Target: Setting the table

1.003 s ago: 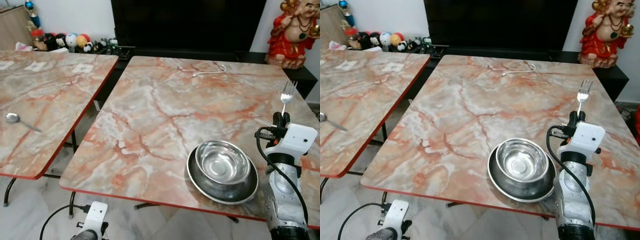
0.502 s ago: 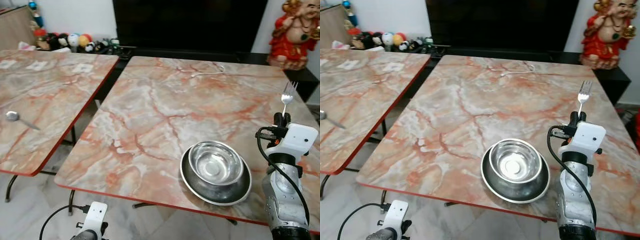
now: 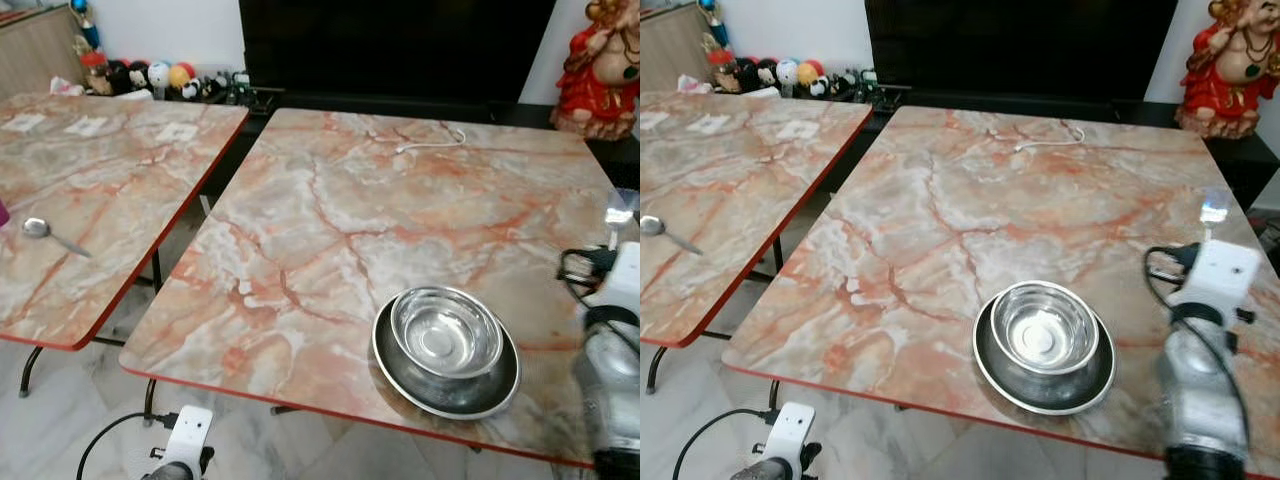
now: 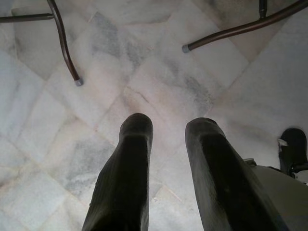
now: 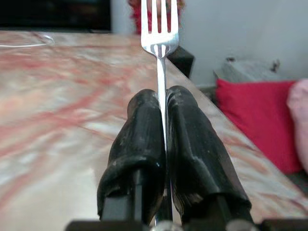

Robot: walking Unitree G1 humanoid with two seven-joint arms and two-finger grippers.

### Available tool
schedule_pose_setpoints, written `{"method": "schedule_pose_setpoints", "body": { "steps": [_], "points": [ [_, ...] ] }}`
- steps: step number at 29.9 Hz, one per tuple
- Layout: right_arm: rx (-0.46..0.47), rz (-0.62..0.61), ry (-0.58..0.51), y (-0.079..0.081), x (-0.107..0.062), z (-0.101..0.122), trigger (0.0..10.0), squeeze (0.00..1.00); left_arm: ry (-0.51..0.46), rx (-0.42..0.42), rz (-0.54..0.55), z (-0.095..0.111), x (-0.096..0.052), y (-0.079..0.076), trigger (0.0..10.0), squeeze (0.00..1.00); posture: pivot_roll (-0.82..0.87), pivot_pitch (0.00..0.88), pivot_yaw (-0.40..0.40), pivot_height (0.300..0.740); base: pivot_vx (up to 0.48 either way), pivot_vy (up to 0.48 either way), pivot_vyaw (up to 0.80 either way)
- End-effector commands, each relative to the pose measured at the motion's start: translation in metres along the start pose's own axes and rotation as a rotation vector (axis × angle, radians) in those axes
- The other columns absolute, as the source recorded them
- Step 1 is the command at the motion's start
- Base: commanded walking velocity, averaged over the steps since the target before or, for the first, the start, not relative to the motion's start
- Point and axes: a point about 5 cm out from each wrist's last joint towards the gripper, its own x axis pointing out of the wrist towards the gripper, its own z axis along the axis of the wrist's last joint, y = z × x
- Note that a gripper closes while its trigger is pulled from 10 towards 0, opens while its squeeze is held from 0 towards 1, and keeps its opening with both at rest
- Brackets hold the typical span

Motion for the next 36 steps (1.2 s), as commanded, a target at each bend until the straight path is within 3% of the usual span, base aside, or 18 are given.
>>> {"method": "schedule_pose_setpoints", "body": {
  "steps": [1, 8, 11, 16, 29, 36],
  "points": [
    [0.015, 0.031, 0.036, -0.003, 0.003, 0.007, 10.0, 0.0, 0.029, -0.007, 0.0, -0.007, -0.001, -0.001, 10.0, 0.0, 0.02, 0.0, -0.019, 0.74, 0.0, 0.0, 0.0],
    [0.01, 0.175, 0.257, 0.001, 0.0, -0.018, 10.0, 0.0, 0.026, -0.008, -0.007, -0.006, -0.001, -0.003, 10.0, 0.0, 0.02, 0.0, -0.021, 0.74, 0.0, 0.0, 0.0],
    [-0.021, 0.232, 0.345, 0.004, -0.007, -0.034, 10.0, 0.0, 0.022, -0.009, -0.007, -0.005, -0.001, -0.003, 10.0, 0.0, 0.02, 0.0, -0.022, 0.74, 0.0, 0.0, 0.0],
    [0.01, 0.305, 0.456, 0.009, -0.019, -0.052, 10.0, 0.0, 0.027, -0.007, -0.007, -0.006, -0.001, -0.002, 10.0, 0.0, 0.02, 0.0, -0.018, 0.74, 0.0, 0.0, 0.0],
    [0.03, 0.308, 0.503, 0.015, -0.04, -0.067, 10.0, 0.0, 0.035, 0.006, -0.012, -0.008, -0.001, -0.001, 10.0, 0.0, 0.01, 0.0, -0.01, 0.74, 0.0, 0.0, 0.0],
    [0.024, 0.325, 0.5, 0.019, -0.042, -0.067, 10.0, 0.0, 0.036, 0.008, -0.012, -0.008, -0.001, -0.001, 10.0, 0.0, 0.01, 0.0, -0.013, 0.74, 0.0, 0.0, 0.0]
  ]
}}
